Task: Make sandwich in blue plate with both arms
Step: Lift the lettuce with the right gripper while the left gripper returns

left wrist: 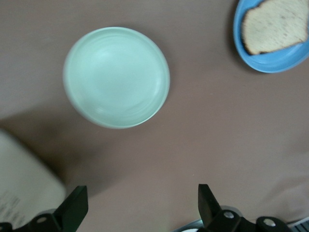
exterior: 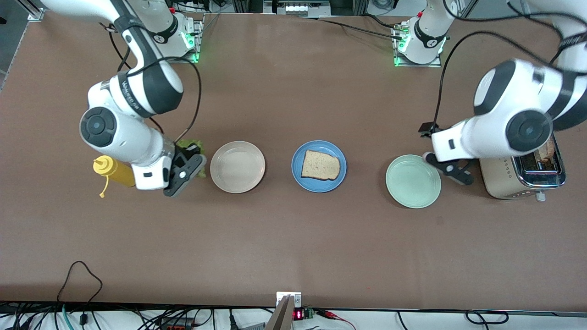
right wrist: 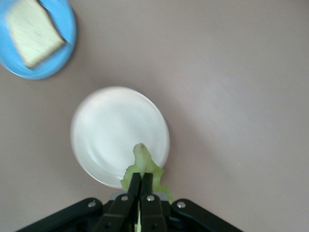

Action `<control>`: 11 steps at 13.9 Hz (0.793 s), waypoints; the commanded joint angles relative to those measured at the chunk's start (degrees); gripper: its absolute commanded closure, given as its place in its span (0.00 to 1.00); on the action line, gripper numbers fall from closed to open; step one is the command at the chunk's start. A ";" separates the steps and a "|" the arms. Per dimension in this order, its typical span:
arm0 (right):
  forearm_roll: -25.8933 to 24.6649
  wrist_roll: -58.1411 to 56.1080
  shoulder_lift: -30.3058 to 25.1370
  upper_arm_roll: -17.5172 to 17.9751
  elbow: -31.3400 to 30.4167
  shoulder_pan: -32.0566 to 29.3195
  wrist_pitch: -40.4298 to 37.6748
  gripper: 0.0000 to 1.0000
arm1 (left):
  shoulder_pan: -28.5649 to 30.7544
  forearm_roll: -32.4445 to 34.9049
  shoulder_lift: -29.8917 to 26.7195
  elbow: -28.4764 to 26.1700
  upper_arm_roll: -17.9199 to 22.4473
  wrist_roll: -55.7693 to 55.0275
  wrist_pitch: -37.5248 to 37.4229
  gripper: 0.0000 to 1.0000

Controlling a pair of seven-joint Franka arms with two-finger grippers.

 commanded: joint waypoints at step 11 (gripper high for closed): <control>9.92 6.43 14.13 0.45 11.12 18.44 23.42 1.00 | -15.15 -7.02 -18.43 -6.02 27.59 -10.22 7.78 0.00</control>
